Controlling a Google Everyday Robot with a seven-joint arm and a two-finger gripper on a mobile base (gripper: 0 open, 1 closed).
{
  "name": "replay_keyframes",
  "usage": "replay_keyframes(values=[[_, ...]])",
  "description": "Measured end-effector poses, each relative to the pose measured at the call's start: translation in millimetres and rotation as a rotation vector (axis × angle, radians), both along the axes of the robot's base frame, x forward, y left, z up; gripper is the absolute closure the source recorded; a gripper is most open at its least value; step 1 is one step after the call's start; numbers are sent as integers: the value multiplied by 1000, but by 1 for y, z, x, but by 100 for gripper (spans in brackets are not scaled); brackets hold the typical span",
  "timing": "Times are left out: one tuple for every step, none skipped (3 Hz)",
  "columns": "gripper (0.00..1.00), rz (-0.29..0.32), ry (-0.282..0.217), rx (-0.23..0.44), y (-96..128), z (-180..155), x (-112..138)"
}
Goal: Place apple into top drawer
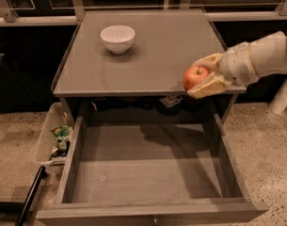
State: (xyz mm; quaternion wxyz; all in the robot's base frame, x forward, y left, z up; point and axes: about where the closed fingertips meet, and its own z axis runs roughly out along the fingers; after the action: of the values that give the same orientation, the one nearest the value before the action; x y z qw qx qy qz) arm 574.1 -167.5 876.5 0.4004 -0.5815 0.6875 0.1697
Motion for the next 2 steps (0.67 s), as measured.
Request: replay_keyframes(values=[[100, 38, -24, -28, -1, -17, -60], [100, 41, -17, -45, -8, -57, -92]])
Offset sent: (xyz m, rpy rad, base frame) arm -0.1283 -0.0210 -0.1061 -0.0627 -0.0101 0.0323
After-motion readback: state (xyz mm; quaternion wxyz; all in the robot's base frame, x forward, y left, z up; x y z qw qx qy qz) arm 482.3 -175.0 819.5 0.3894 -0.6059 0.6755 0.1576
